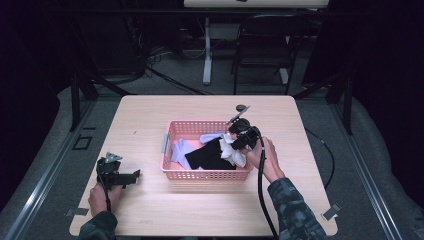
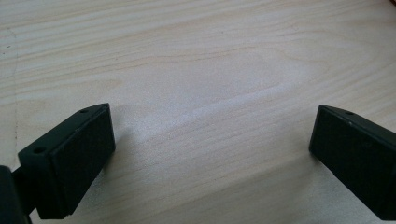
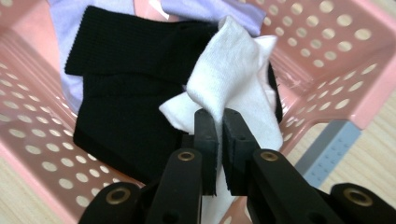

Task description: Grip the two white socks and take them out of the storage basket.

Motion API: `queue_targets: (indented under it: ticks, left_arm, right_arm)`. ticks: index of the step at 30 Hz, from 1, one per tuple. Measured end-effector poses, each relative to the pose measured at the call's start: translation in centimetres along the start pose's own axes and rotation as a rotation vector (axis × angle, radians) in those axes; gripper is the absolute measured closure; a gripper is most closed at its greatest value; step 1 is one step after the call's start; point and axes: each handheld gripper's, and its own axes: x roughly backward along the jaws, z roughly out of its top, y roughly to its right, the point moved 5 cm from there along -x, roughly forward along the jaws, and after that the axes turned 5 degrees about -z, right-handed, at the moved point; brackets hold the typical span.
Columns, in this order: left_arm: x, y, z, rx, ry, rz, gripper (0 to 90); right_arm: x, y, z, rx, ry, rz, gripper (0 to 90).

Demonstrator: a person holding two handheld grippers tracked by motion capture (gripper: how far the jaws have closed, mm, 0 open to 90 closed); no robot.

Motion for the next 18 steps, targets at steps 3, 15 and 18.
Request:
queue_targets:
  ticks: [3,15,18]
  left_arm:
    - [0.0,0.0,0.0,0.000,0.001,0.001,0.0]
    - [0.0,0.0,0.0,0.000,0.002,0.001,0.0]
    - [0.0,0.0,0.0,0.000,0.000,0.000,0.0]
  right_arm:
    - [0.7,0.1,0.2,0.000,0.017,-0.010,85.8]
    - [2.8,0.7,0.5,-0.006,0.076,-0.023,86.0]
    - [3.0,0.6,0.6,-0.008,0.082,-0.021,86.0]
